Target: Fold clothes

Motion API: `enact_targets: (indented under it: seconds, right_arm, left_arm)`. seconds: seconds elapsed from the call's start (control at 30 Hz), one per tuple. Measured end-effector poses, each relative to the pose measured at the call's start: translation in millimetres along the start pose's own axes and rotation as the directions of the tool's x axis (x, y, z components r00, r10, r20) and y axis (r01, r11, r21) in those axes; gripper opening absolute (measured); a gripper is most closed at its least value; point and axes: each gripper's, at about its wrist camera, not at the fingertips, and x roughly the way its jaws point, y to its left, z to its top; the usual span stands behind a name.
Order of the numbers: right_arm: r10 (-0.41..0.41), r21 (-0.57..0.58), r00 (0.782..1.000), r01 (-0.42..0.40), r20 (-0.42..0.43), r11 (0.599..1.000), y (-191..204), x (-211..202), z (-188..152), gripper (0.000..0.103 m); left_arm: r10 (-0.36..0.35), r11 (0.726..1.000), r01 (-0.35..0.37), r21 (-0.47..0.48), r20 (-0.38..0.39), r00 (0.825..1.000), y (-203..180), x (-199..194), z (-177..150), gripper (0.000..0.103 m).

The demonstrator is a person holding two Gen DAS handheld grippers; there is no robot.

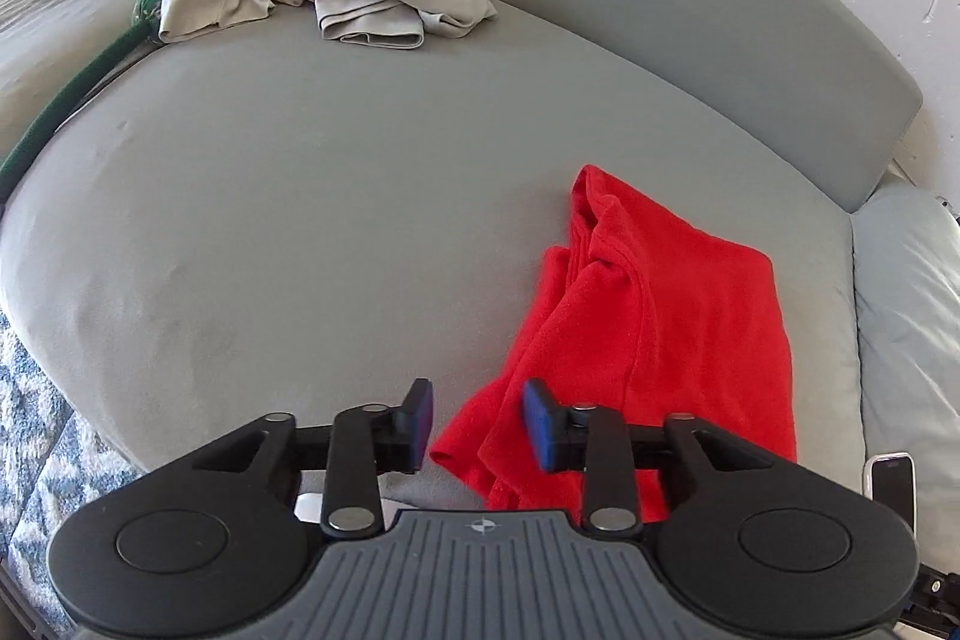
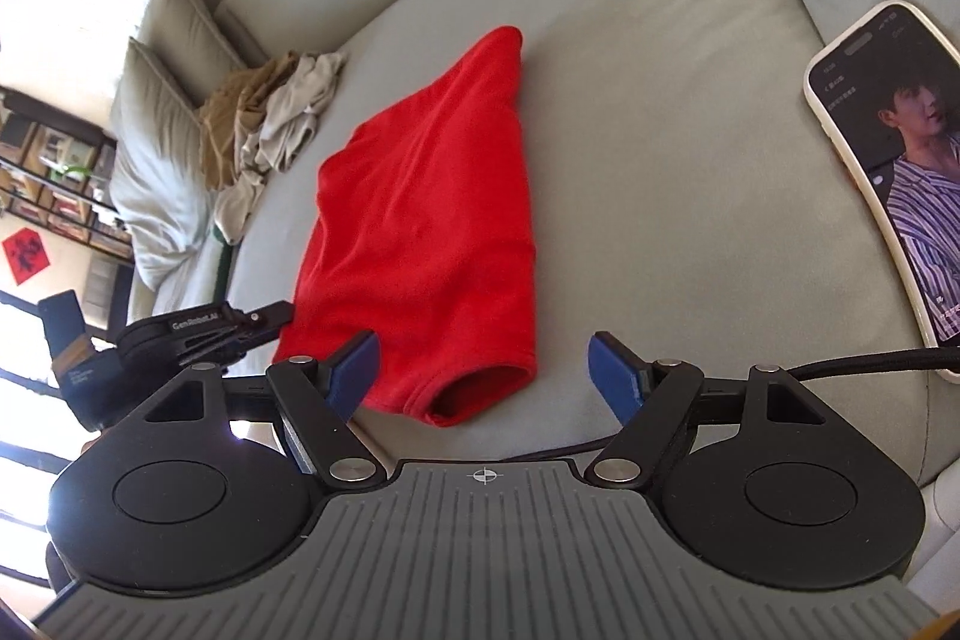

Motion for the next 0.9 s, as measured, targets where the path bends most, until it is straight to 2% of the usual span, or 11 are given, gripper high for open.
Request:
enact_targets:
  seconds: [0.2, 0.27, 0.33, 0.4, 0.5, 0.57, 0.67, 0.73, 0.8, 0.83, 0.9]
  right_arm:
    - [0.044, -0.021, 0.995, -0.042, 0.088, 0.999, 14, -11, 9, 0.076]
    - [0.060, -0.045, 0.995, -0.057, 0.078, 0.997, 23, -2, 15, 0.043]
    - [0.075, -0.073, 0.996, -0.071, 0.053, 0.995, 32, 16, 20, 0.021]
    - [0.050, -0.103, 0.998, -0.047, 0.027, 0.994, 36, 41, 25, 0.018]
    - [-0.048, -0.145, 0.999, 0.046, -0.012, 0.988, 35, 80, 30, 0.017]
    - [-0.097, -0.145, 0.995, 0.092, -0.028, 0.985, 26, 90, 27, 0.000]
    - [-0.091, -0.097, 0.994, 0.086, -0.055, 0.992, 15, 74, 25, 0.001]
    - [-0.090, -0.073, 0.995, 0.087, -0.050, 0.994, 9, 63, 29, 0.010]
    - [-0.069, -0.035, 0.998, 0.069, -0.003, 0.997, 1, 56, 40, 0.031]
    - [-0.059, -0.017, 0.998, 0.059, 0.021, 0.998, -3, 53, 46, 0.052]
    - [-0.041, 0.039, 0.997, 0.038, 0.060, 0.999, -13, 51, 61, 0.060]
  left_arm:
    - [-0.182, 0.983, 0.182, 0.004, -0.043, 0.982, -14, -22, -3, 0.034]
    - [-0.204, 0.977, 0.207, 0.042, -0.068, 0.977, -30, -17, -2, 0.034]
    - [-0.188, 0.978, 0.195, 0.077, -0.083, 0.979, -43, 2, -3, 0.032]
    - [-0.166, 0.978, 0.178, 0.110, -0.104, 0.981, -54, 23, -4, 0.029]
    - [-0.016, 0.991, 0.031, 0.128, -0.120, 0.993, -52, 50, -9, 0.013]
    - [-0.043, 0.996, 0.053, 0.072, -0.127, 0.991, -36, 47, -12, 0.016]
    - [-0.085, 0.995, 0.090, 0.038, -0.116, 0.990, -23, 33, -12, 0.010]
    - [-0.118, 0.992, 0.121, 0.041, -0.081, 0.990, -20, 19, -10, 0.020]
    - [-0.147, 0.987, 0.146, 0.065, 0.005, 0.989, -24, 7, -1, 0.029]
    - [-0.162, 0.985, 0.159, 0.070, 0.043, 0.986, -26, 5, 4, 0.035]
    - [-0.175, 0.983, 0.169, 0.071, 0.097, 0.980, -31, 9, 22, 0.043]
